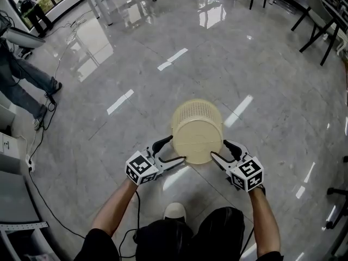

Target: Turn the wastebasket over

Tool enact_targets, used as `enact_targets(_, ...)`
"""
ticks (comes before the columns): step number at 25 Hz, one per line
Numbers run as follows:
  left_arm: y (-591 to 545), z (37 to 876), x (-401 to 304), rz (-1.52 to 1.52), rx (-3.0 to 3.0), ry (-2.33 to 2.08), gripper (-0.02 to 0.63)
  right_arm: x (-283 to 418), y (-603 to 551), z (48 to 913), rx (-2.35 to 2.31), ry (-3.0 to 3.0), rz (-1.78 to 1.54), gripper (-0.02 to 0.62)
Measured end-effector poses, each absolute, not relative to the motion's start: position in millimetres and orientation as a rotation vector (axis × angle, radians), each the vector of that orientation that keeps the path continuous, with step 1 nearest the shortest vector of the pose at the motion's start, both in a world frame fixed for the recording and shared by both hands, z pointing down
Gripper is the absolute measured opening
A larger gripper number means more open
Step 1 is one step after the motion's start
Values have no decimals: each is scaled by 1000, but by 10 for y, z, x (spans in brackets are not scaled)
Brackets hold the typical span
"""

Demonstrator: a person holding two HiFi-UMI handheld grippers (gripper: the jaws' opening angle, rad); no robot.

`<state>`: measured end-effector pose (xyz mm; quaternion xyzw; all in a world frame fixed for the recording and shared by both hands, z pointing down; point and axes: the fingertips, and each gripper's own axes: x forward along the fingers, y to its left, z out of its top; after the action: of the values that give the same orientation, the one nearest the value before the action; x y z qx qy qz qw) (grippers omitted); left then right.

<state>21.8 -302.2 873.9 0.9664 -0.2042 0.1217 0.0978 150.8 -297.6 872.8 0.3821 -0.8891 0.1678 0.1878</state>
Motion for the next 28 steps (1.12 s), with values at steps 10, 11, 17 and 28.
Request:
enact_targets(10, -2227, 8962, -39, 375, 2850, -551, 143, 1519, -2090, 8949, 627, -2459, 529, 247)
enact_targets(11, -2164, 9037, -38, 391, 2856, -553, 132, 1530, -2016, 9032, 609, -2433, 517, 243)
enact_targets(17, -1953, 9539, -28, 470, 2808, -580, 120, 1540, -1672, 9746, 564, -2315, 486, 210)
enact_targets(28, -1541, 10422, 50, 633, 2676, -535, 122, 1594, -1478, 10559, 729, -2296, 734, 201)
